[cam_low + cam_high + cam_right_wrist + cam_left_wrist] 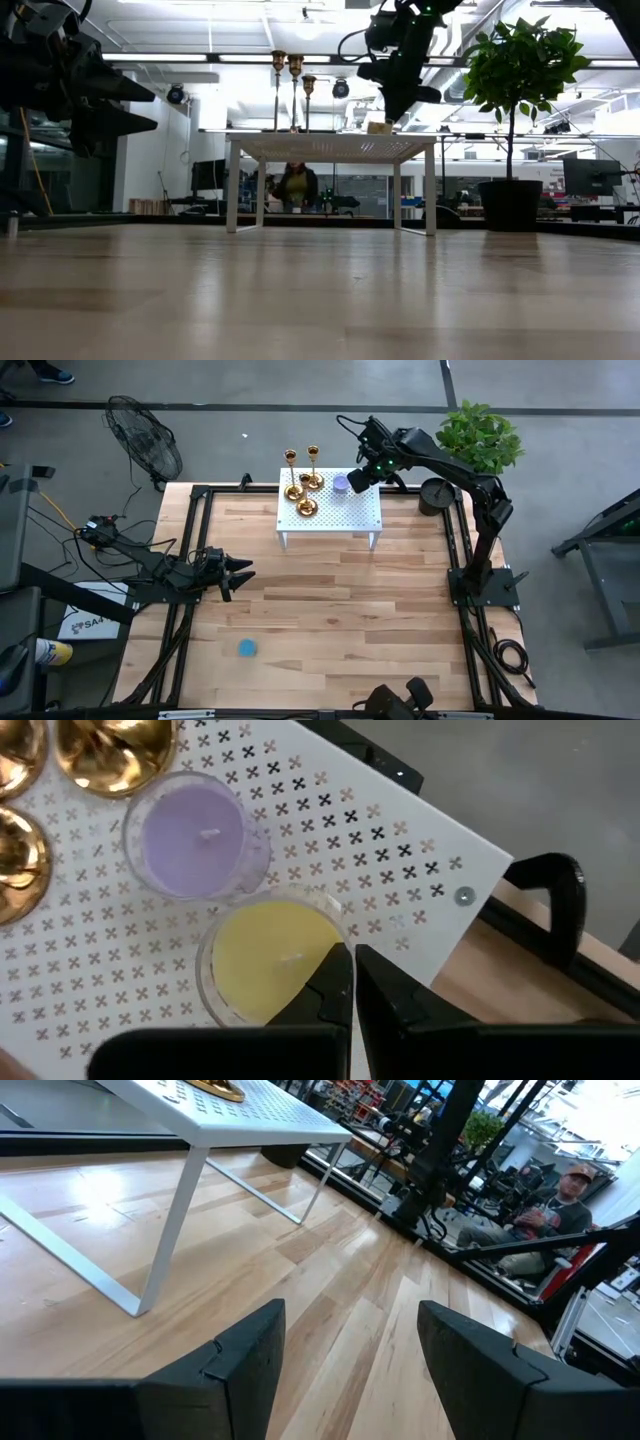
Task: Pick & Place candle stick holders
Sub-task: Put the yellow scented candle on the shelf
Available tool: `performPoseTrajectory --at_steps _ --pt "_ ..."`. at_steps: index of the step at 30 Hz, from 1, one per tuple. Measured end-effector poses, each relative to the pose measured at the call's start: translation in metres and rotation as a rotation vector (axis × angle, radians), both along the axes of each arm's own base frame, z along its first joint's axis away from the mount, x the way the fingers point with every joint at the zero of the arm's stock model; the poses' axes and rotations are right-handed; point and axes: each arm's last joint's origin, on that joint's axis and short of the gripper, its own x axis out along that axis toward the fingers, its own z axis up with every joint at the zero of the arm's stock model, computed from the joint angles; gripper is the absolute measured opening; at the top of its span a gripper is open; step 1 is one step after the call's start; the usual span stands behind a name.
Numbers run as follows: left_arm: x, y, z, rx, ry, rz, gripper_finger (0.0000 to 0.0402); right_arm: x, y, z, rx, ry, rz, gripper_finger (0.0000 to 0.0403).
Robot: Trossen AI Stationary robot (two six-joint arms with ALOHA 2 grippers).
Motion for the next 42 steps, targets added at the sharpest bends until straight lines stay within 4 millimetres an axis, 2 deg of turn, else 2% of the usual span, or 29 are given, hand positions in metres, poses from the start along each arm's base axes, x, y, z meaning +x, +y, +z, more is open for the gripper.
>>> performPoseTrajectory --at_steps 9,15,42 --pt "0.0000 0.0000 0.0000 0.000 0.000 0.000 0.0225 -0.0004 -0.0002 -0.0001 -0.010 0.010 -0.007 0.0000" --pt "0.0000 0.0000 0.0000 0.000 0.000 0.000 0.0225 0.0043 -0.0028 -0.0077 0.007 0.017 -0.021 0.0000" --pt "0.0000 0.0000 -0.0001 0.000 0.000 0.000 0.0225 0.0022 -0.0029 -0.0074 0.025 0.017 -0.023 0.0000"
